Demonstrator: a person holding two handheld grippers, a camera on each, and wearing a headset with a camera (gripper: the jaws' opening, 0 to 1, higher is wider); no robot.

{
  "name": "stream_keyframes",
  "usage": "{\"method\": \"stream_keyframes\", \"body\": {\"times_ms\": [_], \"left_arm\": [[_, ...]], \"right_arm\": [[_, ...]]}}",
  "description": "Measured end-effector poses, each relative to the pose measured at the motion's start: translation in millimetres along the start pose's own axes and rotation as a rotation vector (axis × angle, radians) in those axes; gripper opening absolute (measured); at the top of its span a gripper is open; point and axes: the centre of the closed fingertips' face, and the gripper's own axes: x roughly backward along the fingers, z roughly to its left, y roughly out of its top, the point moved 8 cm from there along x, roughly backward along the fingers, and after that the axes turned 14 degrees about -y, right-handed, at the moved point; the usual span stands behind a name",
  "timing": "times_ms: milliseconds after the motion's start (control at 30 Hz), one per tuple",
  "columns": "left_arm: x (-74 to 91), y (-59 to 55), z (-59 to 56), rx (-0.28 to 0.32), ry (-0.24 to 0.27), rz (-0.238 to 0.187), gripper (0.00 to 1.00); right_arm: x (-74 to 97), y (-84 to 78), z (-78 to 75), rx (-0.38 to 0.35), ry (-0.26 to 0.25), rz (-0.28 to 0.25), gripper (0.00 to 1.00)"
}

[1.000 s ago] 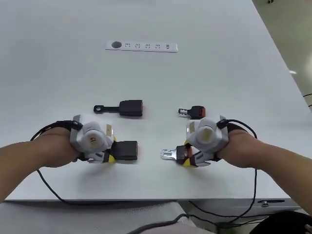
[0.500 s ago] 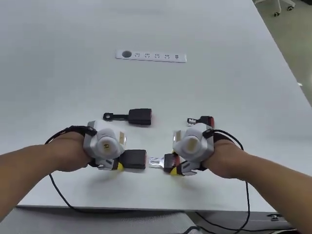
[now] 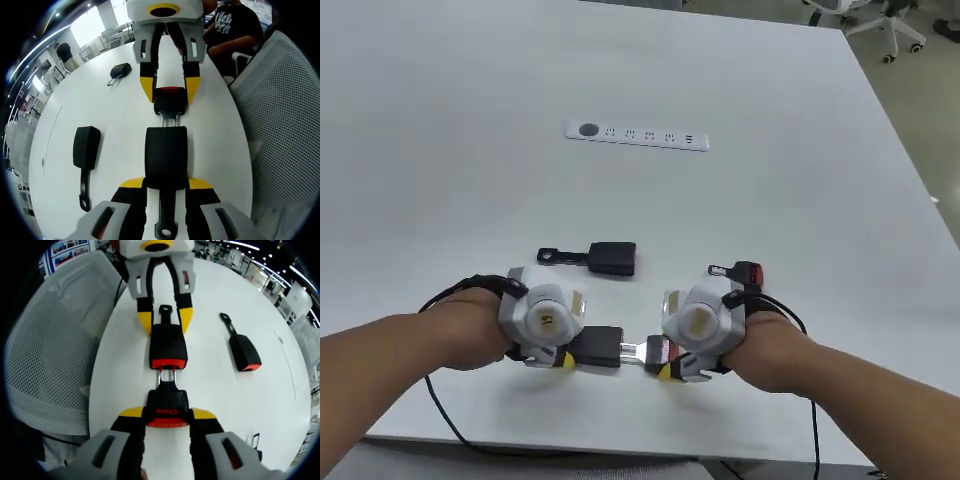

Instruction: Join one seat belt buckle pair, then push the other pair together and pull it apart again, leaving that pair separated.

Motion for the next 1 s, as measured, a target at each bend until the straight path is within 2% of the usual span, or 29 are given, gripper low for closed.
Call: {"method": "stream_keyframes", "body": {"times_ms": [167, 367, 500, 667, 1000], "left_arm": [[0.0, 1.2, 0.3, -0.005, -0.009, 0.014, 0.29], [0.5, 0.6, -0.1, 0.000, -0.007, 0.010, 0.29], [0.7, 1.1, 0.7, -0.001, -0.016, 0.019, 0.29], [1.0, -0.8, 2.3, 0.000, -0.024, 0.004, 0.28], [0.9, 1.5, 4.1, -0.003, -0.030, 0.022, 0.28]], "right_arm": [[-1.4, 5.0, 0.9, -0.001, -0.004, -0.021, 0.34], [-3.2, 2.9, 0.3, -0.019, -0.004, -0.038, 0.33], [-3.5, 5.1, 0.2, -0.008, -0.005, -0.036, 0.33], [-5.5, 7.5, -1.0, -0.021, -0.001, -0.046, 0.32], [-7.5, 12.2, -2.1, -0.008, -0.006, -0.059, 0.32]]}}
